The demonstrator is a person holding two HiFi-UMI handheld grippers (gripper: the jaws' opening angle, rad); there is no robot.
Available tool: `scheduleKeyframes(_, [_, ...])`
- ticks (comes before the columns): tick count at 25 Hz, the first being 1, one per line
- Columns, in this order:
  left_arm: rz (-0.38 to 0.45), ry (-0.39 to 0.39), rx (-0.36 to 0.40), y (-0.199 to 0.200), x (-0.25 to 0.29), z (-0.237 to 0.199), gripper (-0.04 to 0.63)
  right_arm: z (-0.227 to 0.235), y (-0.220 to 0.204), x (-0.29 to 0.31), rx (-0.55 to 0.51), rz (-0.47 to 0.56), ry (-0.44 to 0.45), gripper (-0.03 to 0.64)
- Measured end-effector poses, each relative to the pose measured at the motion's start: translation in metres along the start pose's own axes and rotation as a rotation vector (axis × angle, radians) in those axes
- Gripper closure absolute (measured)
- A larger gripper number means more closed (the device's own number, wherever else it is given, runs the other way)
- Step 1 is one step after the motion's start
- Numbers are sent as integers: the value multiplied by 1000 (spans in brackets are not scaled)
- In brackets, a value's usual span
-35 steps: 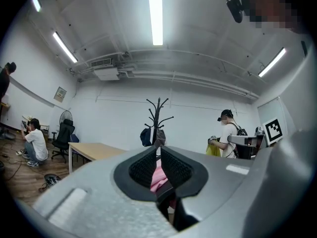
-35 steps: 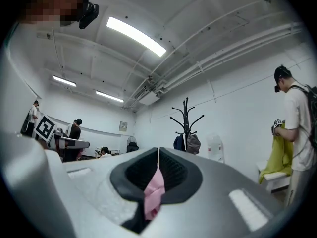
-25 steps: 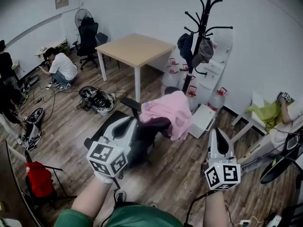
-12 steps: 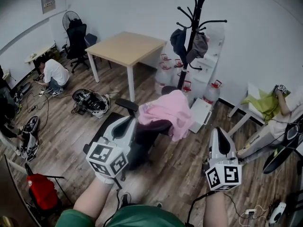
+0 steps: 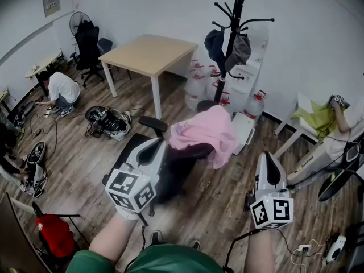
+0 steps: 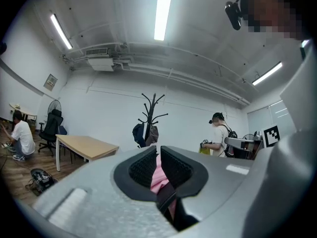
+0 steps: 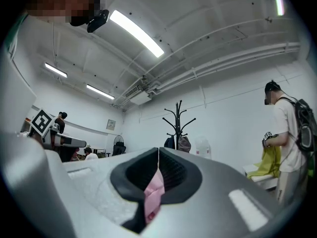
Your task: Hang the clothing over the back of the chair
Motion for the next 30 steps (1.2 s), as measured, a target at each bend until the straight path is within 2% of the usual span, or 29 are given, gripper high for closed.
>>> scheduleKeyframes(13, [-28, -19, -15, -7, 11, -17, 558, -9, -4, 12, 5, -4, -9, 612])
scheduleKeyframes(30, [-106, -32, -57, -39, 3, -48, 558, -39, -3, 18, 4, -9, -5, 612])
Point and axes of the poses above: the fingertips, and each gripper's own axes: x forward along the fingers, z to its right, y out of its top, the point moved 4 cm from there along -x, backward along the fingers, and after that the axes turned 4 degrees about -x, right-handed, at the moved point
